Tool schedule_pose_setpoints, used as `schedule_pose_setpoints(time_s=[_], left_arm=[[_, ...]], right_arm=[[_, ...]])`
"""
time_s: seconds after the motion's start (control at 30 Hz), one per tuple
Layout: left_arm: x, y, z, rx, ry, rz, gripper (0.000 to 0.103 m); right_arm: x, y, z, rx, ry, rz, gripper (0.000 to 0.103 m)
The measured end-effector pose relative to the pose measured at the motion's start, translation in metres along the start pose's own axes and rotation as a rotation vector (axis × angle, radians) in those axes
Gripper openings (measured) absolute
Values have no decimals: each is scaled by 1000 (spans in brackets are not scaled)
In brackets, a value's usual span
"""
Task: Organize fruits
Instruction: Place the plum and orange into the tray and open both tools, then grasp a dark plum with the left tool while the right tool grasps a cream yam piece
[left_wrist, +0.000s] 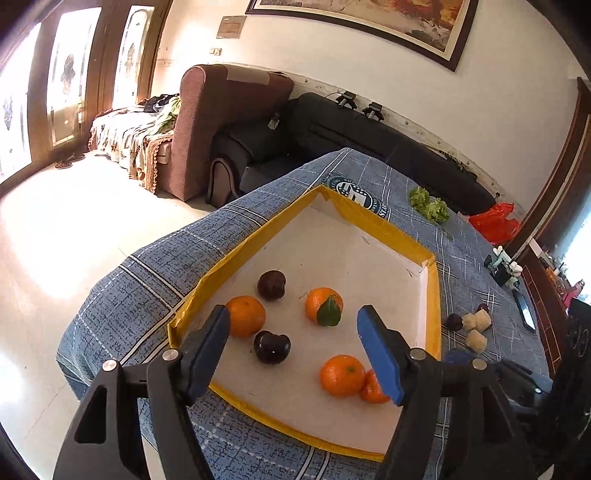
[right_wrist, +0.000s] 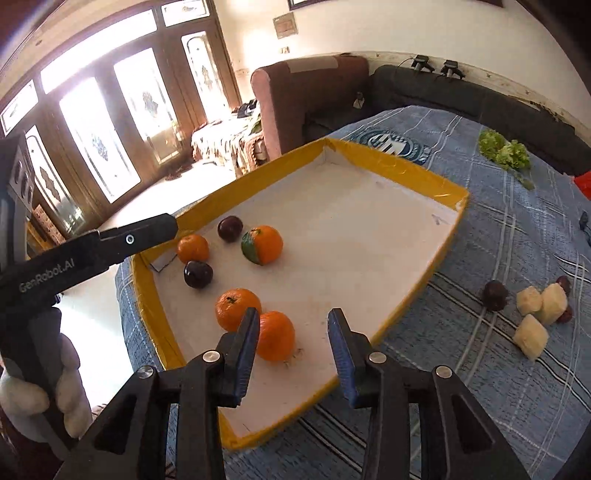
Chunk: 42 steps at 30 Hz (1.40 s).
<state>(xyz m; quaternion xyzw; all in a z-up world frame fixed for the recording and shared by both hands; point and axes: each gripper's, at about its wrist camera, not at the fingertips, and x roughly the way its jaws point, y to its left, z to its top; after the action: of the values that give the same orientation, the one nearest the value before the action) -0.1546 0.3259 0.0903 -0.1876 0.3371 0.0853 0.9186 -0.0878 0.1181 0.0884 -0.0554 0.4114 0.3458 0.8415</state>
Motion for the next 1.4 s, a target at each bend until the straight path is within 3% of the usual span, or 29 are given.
schedule_pose_setpoints(time_s=[0.1, 0.3, 0.4, 0.47, 0.57, 0.73, 1.0, 1.03, 1.07, 1.4], left_arm=[[-7, -13, -1, 19, -6, -21, 75], [4, -62, -17, 108, 57, -120, 78], [17, -92, -29, 163, 110, -144, 78], [23, -109, -33, 192, 146, -164, 78], [27, -133, -29, 238, 161, -194, 78], [45, -153, -7, 184, 178, -260, 78], [102, -183, 6, 205, 263, -259, 78], [107, -187, 5, 211, 273, -262, 78], [112, -191, 5, 216, 281, -263, 78], [158, -242, -14, 366, 354, -247, 77]], right_arm=[[-41, -35, -12, 67, -80, -61, 64], [-97, -139, -48, 266, -120, -286, 64], [-107, -174, -58, 334, -117, -342, 64], [-109, -184, -60, 351, -116, -348, 64], [-98, -188, -53, 368, -109, -283, 64], [-53, -180, -38, 360, -53, -209, 64], [-10, -174, -29, 277, -13, -287, 63], [-9, -177, -30, 285, -13, -284, 59], [-6, -180, -31, 294, -8, -277, 45], [-25, -198, -42, 379, -25, -280, 44]])
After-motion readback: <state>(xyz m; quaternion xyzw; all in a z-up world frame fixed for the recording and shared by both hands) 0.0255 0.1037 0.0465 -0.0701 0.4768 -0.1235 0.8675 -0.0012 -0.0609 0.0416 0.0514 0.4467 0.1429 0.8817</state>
